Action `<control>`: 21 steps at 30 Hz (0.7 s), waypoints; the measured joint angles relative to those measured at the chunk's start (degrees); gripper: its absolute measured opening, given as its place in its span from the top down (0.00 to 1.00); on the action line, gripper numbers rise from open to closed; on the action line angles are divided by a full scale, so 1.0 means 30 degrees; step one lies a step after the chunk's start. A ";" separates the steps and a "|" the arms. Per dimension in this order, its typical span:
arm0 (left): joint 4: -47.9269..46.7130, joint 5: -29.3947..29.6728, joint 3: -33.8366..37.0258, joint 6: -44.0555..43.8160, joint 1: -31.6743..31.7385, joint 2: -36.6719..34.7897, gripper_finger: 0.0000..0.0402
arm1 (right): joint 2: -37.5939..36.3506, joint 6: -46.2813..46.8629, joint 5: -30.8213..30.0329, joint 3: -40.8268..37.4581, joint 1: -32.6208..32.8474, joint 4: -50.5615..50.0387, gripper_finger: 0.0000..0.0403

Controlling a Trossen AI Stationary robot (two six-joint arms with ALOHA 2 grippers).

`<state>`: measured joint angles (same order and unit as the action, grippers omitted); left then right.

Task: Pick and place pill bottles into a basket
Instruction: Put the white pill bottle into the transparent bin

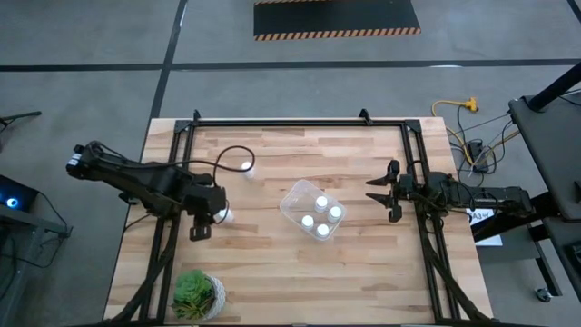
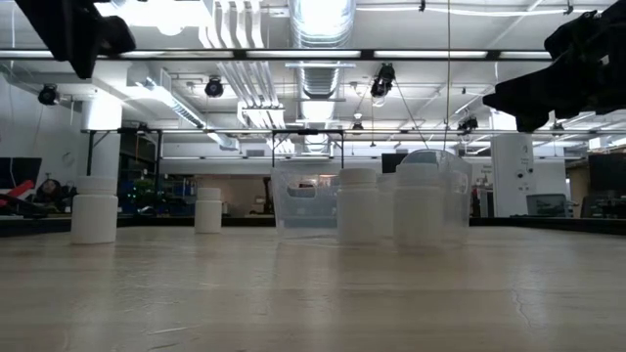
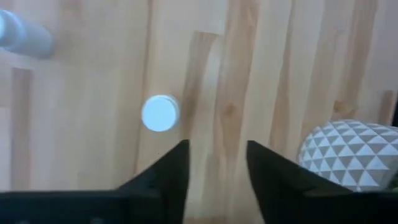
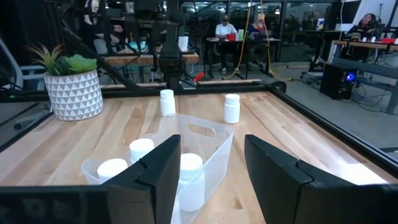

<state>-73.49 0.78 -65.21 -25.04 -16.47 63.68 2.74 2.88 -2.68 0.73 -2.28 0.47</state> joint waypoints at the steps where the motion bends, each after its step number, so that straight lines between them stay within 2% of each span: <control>1: -0.0003 0.0236 0.0000 0.0094 0.0000 -0.0061 0.60 | 0.0000 0.0019 0.0000 0.0000 0.0002 0.0000 0.59; 5: 0.0000 0.0565 0.0000 0.1106 0.0000 -0.0076 0.47 | 0.0000 0.0008 0.0000 0.0000 0.0005 0.0000 0.59; 8: 0.0007 0.0561 0.0074 0.1613 0.0000 0.0214 0.42 | 0.0000 -0.0008 0.0000 0.0000 0.0000 0.0000 0.59; 13: 0.0075 0.0602 0.0714 0.1641 0.0000 0.0979 0.40 | 0.0000 -0.0008 -0.0007 0.0000 -0.0002 0.0000 0.59; 21: 0.0771 0.1912 0.2777 0.1678 0.0000 0.2177 0.40 | -0.0007 -0.0008 0.0002 0.0000 0.0006 0.0000 0.59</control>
<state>-71.18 6.52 -56.88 -20.01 -16.47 70.21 2.72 2.85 -2.67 0.73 -2.26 0.47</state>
